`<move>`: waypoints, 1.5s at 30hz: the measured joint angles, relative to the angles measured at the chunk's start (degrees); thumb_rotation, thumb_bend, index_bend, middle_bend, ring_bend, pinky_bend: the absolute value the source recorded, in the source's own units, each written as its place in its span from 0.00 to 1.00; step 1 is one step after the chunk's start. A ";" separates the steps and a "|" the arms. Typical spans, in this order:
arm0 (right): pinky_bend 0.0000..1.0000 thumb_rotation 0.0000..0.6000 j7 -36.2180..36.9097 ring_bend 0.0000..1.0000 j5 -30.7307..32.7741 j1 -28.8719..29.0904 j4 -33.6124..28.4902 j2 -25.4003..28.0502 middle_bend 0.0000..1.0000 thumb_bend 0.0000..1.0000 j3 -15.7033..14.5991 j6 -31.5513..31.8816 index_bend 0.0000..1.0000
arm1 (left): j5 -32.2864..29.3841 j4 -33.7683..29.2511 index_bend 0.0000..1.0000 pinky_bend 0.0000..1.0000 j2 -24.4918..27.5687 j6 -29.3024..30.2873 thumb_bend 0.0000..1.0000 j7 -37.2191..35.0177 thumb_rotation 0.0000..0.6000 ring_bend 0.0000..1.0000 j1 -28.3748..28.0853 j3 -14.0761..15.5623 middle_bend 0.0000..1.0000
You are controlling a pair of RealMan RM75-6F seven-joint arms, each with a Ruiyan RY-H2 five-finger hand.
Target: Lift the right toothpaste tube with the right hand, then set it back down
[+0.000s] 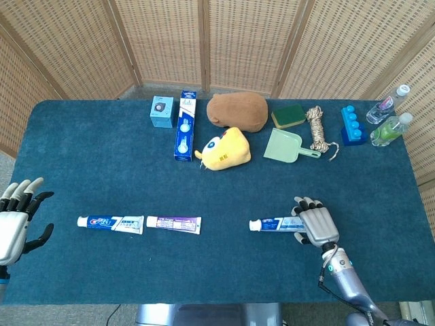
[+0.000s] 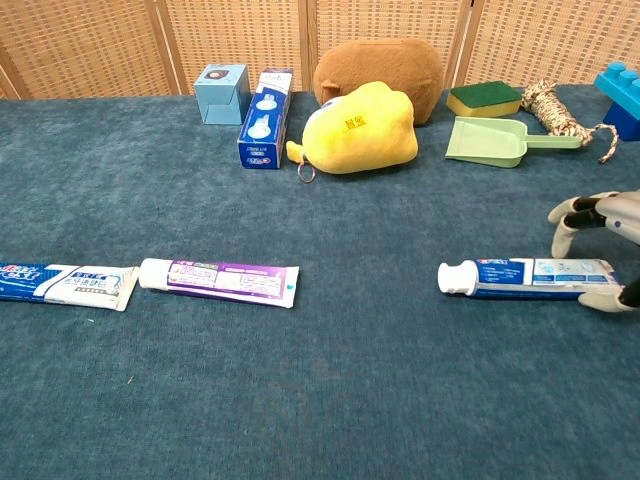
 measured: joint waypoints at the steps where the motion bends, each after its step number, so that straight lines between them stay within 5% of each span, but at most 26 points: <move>1: 0.22 0.92 0.22 0.14 0.00 0.06 0.04 0.07 0.17 0.29 -0.05 -0.20 0.37 | 0.09 -0.07 0.20 0.04 0.05 0.10 0.32 0.03 1.00 0.05 0.05 0.01 0.08; 10: 0.24 1.00 -0.66 0.17 -0.26 1.32 0.03 -0.43 0.24 0.37 -0.20 -1.61 0.54 | 0.94 -0.38 0.19 0.04 0.40 1.25 0.32 -0.25 1.00 0.05 0.70 0.25 0.07; 21: 0.49 1.00 2.19 0.52 -1.32 2.59 -2.64 -0.26 0.58 0.52 0.61 -2.22 0.84 | 2.02 -0.26 0.18 0.04 1.23 3.20 0.31 -1.98 1.00 0.05 2.22 0.82 0.07; 35: 0.64 1.00 11.54 0.63 -2.63 3.23 -3.48 1.05 0.65 0.58 0.82 -4.40 0.89 | 2.68 -0.22 0.18 0.04 1.38 3.33 0.31 -2.66 1.00 0.05 2.71 1.19 0.07; 45: 0.69 1.00 30.66 0.67 -4.36 3.34 -5.49 5.66 0.69 0.58 1.95 -7.63 0.89 | 2.71 -1.06 0.18 0.04 1.41 2.01 0.32 -1.78 1.00 0.05 1.83 0.86 0.07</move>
